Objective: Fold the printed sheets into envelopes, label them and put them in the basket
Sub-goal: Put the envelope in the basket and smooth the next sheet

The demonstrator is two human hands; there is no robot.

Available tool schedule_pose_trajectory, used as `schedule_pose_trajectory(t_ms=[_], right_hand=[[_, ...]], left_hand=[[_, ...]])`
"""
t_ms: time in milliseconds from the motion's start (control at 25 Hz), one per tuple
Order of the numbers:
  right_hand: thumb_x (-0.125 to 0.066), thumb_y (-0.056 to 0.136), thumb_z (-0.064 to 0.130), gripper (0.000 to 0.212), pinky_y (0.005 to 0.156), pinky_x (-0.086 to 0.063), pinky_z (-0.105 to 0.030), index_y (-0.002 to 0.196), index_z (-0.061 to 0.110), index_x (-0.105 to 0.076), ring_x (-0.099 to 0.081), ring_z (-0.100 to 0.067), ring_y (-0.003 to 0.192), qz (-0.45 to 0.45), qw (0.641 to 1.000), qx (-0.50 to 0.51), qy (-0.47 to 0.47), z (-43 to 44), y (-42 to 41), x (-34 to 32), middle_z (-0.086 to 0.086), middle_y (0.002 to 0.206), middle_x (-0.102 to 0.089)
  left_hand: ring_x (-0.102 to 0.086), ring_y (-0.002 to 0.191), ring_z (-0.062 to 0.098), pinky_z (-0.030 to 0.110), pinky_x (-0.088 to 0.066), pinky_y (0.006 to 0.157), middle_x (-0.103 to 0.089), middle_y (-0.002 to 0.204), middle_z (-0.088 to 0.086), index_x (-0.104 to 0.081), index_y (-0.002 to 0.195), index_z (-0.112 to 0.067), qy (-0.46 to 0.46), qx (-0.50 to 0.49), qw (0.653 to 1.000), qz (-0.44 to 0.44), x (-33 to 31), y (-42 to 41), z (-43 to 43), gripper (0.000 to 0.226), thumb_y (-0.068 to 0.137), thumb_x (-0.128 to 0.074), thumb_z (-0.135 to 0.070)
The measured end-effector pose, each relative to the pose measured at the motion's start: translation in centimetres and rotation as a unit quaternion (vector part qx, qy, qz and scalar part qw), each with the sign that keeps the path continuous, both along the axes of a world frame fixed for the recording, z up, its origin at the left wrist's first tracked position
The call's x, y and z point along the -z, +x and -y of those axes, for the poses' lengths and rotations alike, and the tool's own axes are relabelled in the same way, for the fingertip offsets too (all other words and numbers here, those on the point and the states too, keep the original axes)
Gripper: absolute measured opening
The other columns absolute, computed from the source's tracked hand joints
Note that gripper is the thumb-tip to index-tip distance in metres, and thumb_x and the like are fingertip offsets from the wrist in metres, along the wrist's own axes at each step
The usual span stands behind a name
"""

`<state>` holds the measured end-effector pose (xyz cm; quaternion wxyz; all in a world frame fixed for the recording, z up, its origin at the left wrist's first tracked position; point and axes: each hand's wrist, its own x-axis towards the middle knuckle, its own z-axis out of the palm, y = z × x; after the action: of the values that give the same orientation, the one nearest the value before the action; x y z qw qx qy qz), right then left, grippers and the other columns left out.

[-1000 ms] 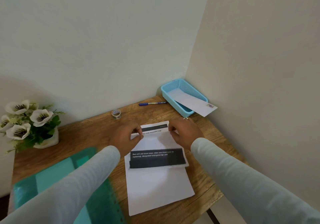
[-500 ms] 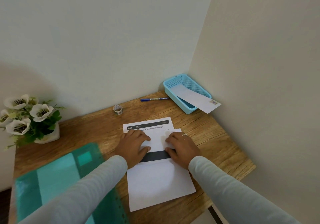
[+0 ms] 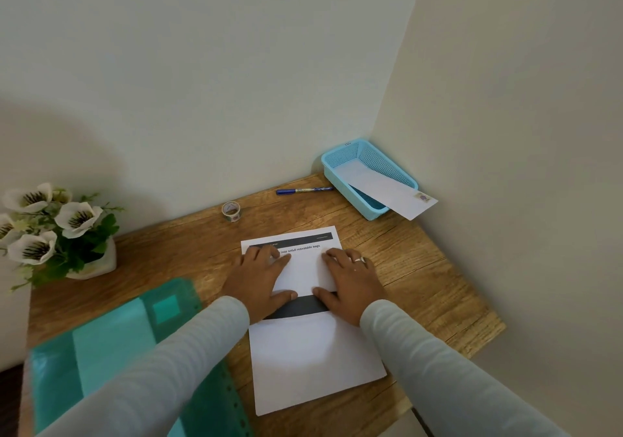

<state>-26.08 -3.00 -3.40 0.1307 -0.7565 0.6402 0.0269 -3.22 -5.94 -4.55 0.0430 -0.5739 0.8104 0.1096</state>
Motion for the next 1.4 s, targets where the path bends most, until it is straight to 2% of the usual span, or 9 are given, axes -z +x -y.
schedule_pose_trajectory(t_ms=[200, 360, 480, 720, 800, 960, 1200, 1400], right_hand=[[-0.05, 0.09, 0.074, 0.085, 0.122, -0.025, -0.049, 0.159, 0.03, -0.026, -0.027, -0.026, 0.149, 0.004, 0.999, 0.044, 0.028, 0.2, -3.8, -0.4, 0.008, 0.164, -0.028], [-0.06, 0.085, 0.074, 0.091, 0.121, -0.029, -0.049, 0.158, 0.031, -0.026, -0.028, -0.027, 0.148, 0.0, 0.998, 0.032, 0.049, 1.2, -4.2, -1.3, 0.006, 0.163, -0.028], [-0.066, 0.081, 0.072, 0.097, 0.121, -0.029, -0.051, 0.158, 0.032, -0.023, -0.028, -0.029, 0.149, -0.014, 0.997, 0.017, 0.071, 2.1, -3.9, -2.0, 0.004, 0.164, -0.027], [-0.079, 0.073, 0.068, 0.112, 0.116, -0.036, -0.056, 0.159, 0.037, -0.014, -0.027, -0.034, 0.152, -0.052, 0.992, 0.001, 0.113, 3.7, -3.2, -2.7, 0.002, 0.166, -0.027], [-0.081, 0.071, 0.067, 0.115, 0.114, -0.038, -0.056, 0.16, 0.038, -0.014, -0.028, -0.035, 0.151, -0.065, 0.991, 0.0, 0.118, 4.2, -3.1, -2.7, 0.002, 0.166, -0.027], [-0.083, 0.068, 0.067, 0.116, 0.112, -0.041, -0.057, 0.159, 0.038, -0.016, -0.03, -0.035, 0.15, -0.082, 0.988, 0.001, 0.133, 4.8, -2.7, -2.7, 0.002, 0.165, -0.027], [-0.084, 0.067, 0.067, 0.111, 0.114, -0.038, -0.056, 0.157, 0.038, -0.026, -0.026, -0.035, 0.152, -0.083, 0.987, 0.001, 0.139, 5.2, -2.8, -2.6, 0.001, 0.165, -0.026], [-0.089, 0.067, 0.058, 0.11, 0.107, -0.048, -0.052, 0.156, 0.04, -0.026, -0.037, -0.033, 0.147, -0.041, 0.988, 0.019, 0.151, 5.1, -2.5, -2.5, 0.004, 0.164, -0.024]], left_hand=[[-0.022, 0.149, 0.024, 0.047, -0.021, 0.122, -0.025, 0.163, -0.008, -0.024, 0.158, -0.041, 0.023, -0.017, 0.999, 0.026, -0.7, 2.2, 0.1, 0.091, 0.082, -0.04, -0.087], [-0.029, 0.147, 0.025, 0.046, -0.031, 0.119, -0.029, 0.163, -0.006, -0.032, 0.154, -0.04, 0.062, -0.017, 0.997, 0.039, -2.2, 1.3, 1.5, 0.095, 0.075, -0.057, -0.085], [-0.031, 0.148, 0.027, 0.049, -0.033, 0.118, -0.028, 0.164, -0.002, -0.029, 0.152, -0.042, 0.108, -0.013, 0.992, 0.06, -3.2, 0.2, 2.6, 0.1, 0.069, -0.069, -0.081], [-0.032, 0.145, 0.028, 0.048, -0.036, 0.115, -0.033, 0.159, -0.001, -0.042, 0.14, -0.041, 0.125, 0.019, 0.988, 0.085, -3.7, -0.7, 3.6, 0.086, 0.068, -0.077, -0.073], [-0.032, 0.144, 0.028, 0.048, -0.039, 0.113, -0.032, 0.159, 0.0, -0.041, 0.142, -0.039, 0.123, 0.025, 0.989, 0.08, -3.7, -0.9, 3.6, 0.087, 0.069, -0.079, -0.07], [-0.035, 0.145, 0.029, 0.048, -0.041, 0.112, -0.031, 0.162, 0.001, -0.033, 0.146, -0.039, 0.153, 0.012, 0.985, 0.076, -3.9, -1.2, 3.7, 0.095, 0.069, -0.082, -0.066], [-0.033, 0.145, 0.029, 0.049, -0.042, 0.112, -0.031, 0.161, 0.001, -0.041, 0.14, -0.039, 0.156, 0.019, 0.985, 0.069, -3.7, -1.1, 3.8, 0.085, 0.07, -0.083, -0.062], [-0.05, 0.132, 0.025, 0.039, -0.052, 0.1, -0.033, 0.16, -0.002, -0.038, 0.141, -0.04, 0.179, 0.017, 0.983, 0.031, -3.4, -1.2, 3.8, 0.086, 0.072, -0.085, -0.055]])
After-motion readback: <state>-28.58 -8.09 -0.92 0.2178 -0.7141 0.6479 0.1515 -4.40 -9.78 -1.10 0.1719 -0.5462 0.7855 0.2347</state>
